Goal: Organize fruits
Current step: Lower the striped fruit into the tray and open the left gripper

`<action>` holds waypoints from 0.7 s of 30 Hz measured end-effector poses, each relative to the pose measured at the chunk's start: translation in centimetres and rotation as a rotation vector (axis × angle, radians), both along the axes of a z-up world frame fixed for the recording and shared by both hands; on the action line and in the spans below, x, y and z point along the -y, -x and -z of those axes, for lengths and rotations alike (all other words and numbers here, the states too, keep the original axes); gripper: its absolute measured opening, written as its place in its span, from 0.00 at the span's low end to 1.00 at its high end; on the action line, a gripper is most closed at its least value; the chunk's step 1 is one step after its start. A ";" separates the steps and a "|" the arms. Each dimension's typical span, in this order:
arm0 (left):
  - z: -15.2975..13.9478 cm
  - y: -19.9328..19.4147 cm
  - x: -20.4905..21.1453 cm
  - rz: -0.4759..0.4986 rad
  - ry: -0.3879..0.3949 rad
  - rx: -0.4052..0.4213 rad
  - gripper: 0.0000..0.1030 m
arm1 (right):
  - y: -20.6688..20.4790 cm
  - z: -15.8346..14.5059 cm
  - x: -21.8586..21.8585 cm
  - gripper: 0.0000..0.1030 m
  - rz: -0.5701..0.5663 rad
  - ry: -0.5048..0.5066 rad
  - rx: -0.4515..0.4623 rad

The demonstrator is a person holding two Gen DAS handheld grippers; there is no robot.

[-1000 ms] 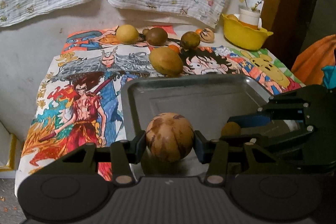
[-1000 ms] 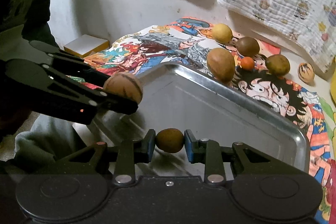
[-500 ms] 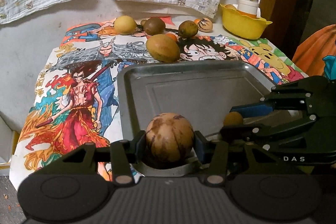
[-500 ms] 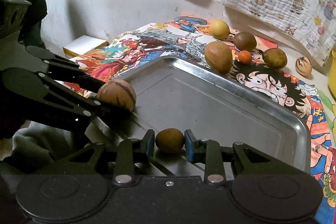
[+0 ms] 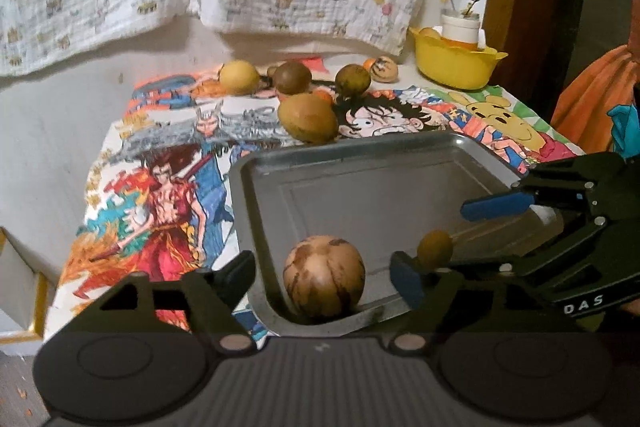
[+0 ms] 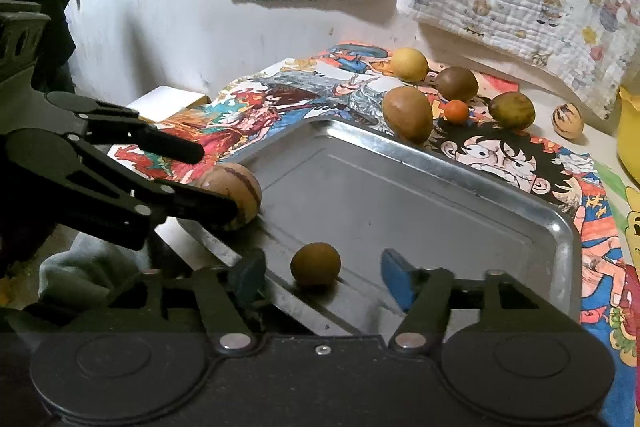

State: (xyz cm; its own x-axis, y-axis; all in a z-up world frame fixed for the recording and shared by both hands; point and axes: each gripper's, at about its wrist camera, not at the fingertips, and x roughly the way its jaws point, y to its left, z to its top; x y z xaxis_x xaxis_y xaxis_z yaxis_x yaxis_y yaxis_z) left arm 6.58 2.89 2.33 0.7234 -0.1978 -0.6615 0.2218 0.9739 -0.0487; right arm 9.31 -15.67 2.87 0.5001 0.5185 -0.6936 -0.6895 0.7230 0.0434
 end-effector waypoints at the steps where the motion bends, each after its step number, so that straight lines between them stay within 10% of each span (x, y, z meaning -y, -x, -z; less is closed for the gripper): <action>1: -0.1 0.2 0.0 0.004 -0.006 0.005 0.83 | 0.2 -0.1 0.2 0.73 -0.001 -0.002 0.002; 11: -0.1 2.3 -0.4 0.021 -0.050 0.026 0.99 | 1.4 -0.9 2.0 0.98 0.051 0.010 0.015; 21: 0.2 2.1 -1.0 0.013 -0.100 -0.023 0.99 | 0.8 -0.6 3.9 0.99 0.129 0.053 0.004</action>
State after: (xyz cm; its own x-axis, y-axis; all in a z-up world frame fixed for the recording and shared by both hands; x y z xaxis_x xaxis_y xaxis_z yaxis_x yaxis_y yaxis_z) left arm 4.45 3.90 2.13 0.7053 -0.1393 -0.6950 0.2344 0.9712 0.0432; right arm 8.56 -19.53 3.46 0.5631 0.4127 -0.7160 -0.5910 0.8067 0.0002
